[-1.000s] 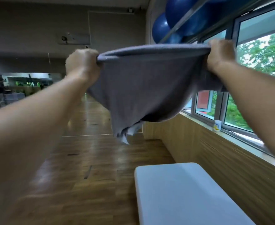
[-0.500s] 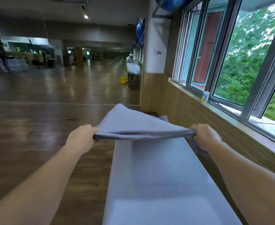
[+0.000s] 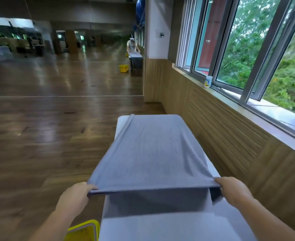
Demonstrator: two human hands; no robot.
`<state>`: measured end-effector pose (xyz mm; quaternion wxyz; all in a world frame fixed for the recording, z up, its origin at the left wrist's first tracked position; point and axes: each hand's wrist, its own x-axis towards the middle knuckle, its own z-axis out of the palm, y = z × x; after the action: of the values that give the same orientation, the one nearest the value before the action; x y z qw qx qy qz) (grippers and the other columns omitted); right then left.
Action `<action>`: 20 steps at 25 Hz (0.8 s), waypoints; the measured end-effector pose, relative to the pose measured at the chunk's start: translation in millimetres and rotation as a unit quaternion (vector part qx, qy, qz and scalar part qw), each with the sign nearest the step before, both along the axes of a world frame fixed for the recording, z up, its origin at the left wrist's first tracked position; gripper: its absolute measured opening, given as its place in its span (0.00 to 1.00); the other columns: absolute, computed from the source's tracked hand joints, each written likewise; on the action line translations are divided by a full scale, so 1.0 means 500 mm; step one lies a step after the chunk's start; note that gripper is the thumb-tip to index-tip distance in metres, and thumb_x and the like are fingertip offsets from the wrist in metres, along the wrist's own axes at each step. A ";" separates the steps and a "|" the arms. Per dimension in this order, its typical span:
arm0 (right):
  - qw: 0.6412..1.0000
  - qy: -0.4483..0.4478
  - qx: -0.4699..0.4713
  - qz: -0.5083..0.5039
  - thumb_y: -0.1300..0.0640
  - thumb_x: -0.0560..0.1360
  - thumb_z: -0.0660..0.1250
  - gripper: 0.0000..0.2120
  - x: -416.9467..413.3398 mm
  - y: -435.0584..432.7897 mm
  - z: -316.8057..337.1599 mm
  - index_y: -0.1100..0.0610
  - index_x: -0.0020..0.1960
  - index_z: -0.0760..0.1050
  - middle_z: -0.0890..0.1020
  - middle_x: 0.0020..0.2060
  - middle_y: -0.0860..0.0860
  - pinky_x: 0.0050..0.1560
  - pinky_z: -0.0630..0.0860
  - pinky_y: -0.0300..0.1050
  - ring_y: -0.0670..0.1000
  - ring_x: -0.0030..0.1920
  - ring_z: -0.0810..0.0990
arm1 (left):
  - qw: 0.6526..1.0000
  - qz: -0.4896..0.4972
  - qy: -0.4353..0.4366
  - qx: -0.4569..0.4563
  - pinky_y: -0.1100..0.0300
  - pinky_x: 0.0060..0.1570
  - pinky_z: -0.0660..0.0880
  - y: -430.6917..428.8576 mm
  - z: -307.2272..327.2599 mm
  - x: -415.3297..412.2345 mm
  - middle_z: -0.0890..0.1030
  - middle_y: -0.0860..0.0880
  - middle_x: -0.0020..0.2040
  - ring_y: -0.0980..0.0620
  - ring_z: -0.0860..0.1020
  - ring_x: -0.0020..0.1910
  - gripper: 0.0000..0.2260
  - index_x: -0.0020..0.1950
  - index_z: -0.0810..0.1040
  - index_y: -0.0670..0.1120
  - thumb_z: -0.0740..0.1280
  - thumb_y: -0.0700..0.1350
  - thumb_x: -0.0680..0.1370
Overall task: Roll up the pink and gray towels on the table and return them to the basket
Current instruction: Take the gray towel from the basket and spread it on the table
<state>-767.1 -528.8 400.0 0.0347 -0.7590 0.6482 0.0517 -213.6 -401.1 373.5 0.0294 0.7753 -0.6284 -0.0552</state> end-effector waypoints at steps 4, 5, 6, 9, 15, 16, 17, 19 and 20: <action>0.998 -0.054 -0.023 -0.032 0.65 0.67 0.62 0.13 -0.010 0.100 0.032 0.47 0.35 0.77 0.79 0.34 0.45 0.36 0.76 0.46 0.47 0.35 0.77 | 1.000 -0.005 -0.013 0.025 0.56 0.34 0.68 0.088 0.020 0.006 0.74 0.56 0.42 0.51 0.79 0.44 0.19 0.47 0.75 0.72 0.65 0.45 0.72; 0.997 -0.055 -0.041 -0.022 0.65 0.68 0.63 0.14 -0.015 0.124 0.030 0.46 0.32 0.75 0.77 0.33 0.45 0.35 0.75 0.48 0.49 0.35 0.77 | 1.000 -0.010 -0.005 0.022 0.56 0.36 0.70 0.116 0.016 0.000 0.76 0.56 0.44 0.51 0.79 0.46 0.19 0.49 0.76 0.72 0.65 0.45 0.73; 0.997 -0.055 -0.060 -0.011 0.64 0.69 0.64 0.16 -0.027 0.145 0.022 0.43 0.33 0.76 0.76 0.34 0.45 0.35 0.73 0.48 0.51 0.38 0.77 | 1.000 -0.021 -0.006 0.018 0.56 0.40 0.73 0.146 0.004 -0.007 0.77 0.55 0.49 0.50 0.79 0.51 0.20 0.56 0.76 0.71 0.66 0.45 0.74; 0.994 -0.067 -0.088 -0.011 0.63 0.71 0.70 0.13 -0.094 0.249 -0.022 0.46 0.46 0.83 0.72 0.39 0.47 0.37 0.69 0.47 0.53 0.44 0.71 | 0.999 -0.045 0.014 0.017 0.53 0.49 0.73 0.269 -0.048 -0.043 0.78 0.50 0.55 0.45 0.78 0.58 0.20 0.69 0.75 0.61 0.67 0.46 0.78; 0.995 -0.072 -0.052 -0.041 0.64 0.70 0.71 0.12 -0.214 0.454 -0.077 0.50 0.41 0.71 0.69 0.39 0.48 0.35 0.73 0.51 0.51 0.39 0.70 | 0.999 -0.042 0.030 0.007 0.51 0.34 0.77 0.517 -0.168 -0.124 0.74 0.48 0.41 0.41 0.77 0.43 0.20 0.59 0.84 0.54 0.76 0.40 0.69; 0.996 -0.068 -0.039 -0.045 0.63 0.71 0.71 0.13 -0.228 0.481 -0.084 0.49 0.41 0.69 0.69 0.39 0.46 0.36 0.73 0.51 0.49 0.39 0.70 | 0.999 -0.044 0.025 -0.001 0.52 0.32 0.76 0.549 -0.179 -0.141 0.72 0.49 0.39 0.42 0.76 0.41 0.19 0.57 0.85 0.54 0.77 0.40 0.67; 0.997 -0.063 -0.027 -0.045 0.62 0.71 0.71 0.14 -0.247 0.510 -0.090 0.48 0.41 0.68 0.69 0.39 0.45 0.37 0.74 0.49 0.47 0.39 0.69 | 0.999 -0.048 0.020 -0.009 0.54 0.31 0.76 0.581 -0.187 -0.163 0.72 0.50 0.38 0.42 0.75 0.39 0.20 0.54 0.85 0.53 0.79 0.39 0.65; 0.998 -0.048 -0.003 -0.037 0.61 0.71 0.71 0.16 -0.285 0.564 -0.100 0.46 0.40 0.66 0.69 0.40 0.44 0.38 0.72 0.46 0.45 0.40 0.69 | 0.998 -0.056 0.009 -0.030 0.57 0.29 0.75 0.640 -0.189 -0.216 0.73 0.50 0.36 0.42 0.75 0.35 0.21 0.51 0.86 0.51 0.82 0.36 0.60; 0.998 -0.046 0.008 -0.036 0.61 0.70 0.72 0.17 -0.310 0.590 -0.107 0.46 0.39 0.65 0.69 0.40 0.44 0.38 0.71 0.45 0.46 0.40 0.69 | 0.997 -0.062 0.006 -0.037 0.57 0.28 0.73 0.667 -0.191 -0.243 0.73 0.49 0.36 0.42 0.74 0.34 0.22 0.49 0.86 0.50 0.82 0.35 0.59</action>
<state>-922.3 -233.8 346.7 0.0725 -0.7362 0.6726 0.0205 -335.2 -67.7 277.8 0.0580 0.7331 -0.6766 -0.0385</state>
